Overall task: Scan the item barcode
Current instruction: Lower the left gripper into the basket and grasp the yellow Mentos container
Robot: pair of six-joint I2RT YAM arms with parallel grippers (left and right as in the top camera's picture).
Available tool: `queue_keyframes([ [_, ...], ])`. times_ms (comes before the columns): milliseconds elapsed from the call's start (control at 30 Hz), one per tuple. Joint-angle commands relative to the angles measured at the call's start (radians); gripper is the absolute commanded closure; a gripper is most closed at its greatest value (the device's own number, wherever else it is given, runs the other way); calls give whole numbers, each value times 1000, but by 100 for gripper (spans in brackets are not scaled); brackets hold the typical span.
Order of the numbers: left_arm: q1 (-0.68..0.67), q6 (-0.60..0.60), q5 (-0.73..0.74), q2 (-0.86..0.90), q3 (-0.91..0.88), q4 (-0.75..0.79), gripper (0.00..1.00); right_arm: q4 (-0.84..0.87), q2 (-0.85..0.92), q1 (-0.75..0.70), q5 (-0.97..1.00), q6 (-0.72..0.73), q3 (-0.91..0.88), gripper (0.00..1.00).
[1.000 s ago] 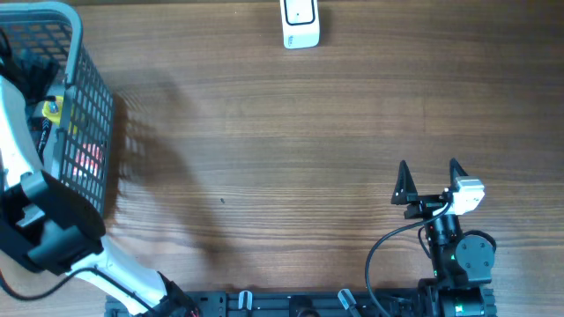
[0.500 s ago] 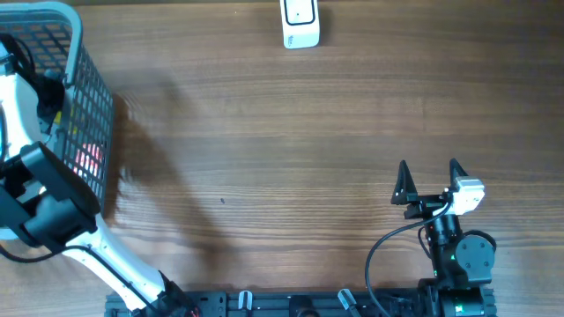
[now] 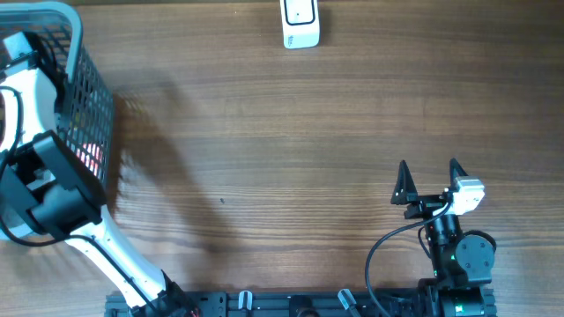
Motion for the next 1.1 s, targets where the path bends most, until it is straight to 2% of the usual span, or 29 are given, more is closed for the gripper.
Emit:
queue_keyframes([
  [0,-27,-3,-6,15,15,12,19,5,-2,2,-13,-4,-8,0],
  [67,-29,-3,-6,15,15,12,13,5,-2,2,-13,-4,-8,0],
  [100,-29,-3,-6,15,15,12,13,5,-2,2,-13,-4,-8,0],
  [267,-24,-3,-6,15,15,12,23,5,-2,2,-13,-4,-8,0],
  [367,-19,-3,-6,15,15,11,37,5,-2,2,-13,-4,-8,0],
  [867,-6,-3,-7,15,15,-1,44,5,-2,2,-13,-4,-8,0],
  [1000,4,-3,-7,6,15,-11,55,5,-2,2,-13,-4,-8,0],
  [1067,7,-3,-11,-1,15,-11,54,5,-2,2,-13,-4,-8,0],
])
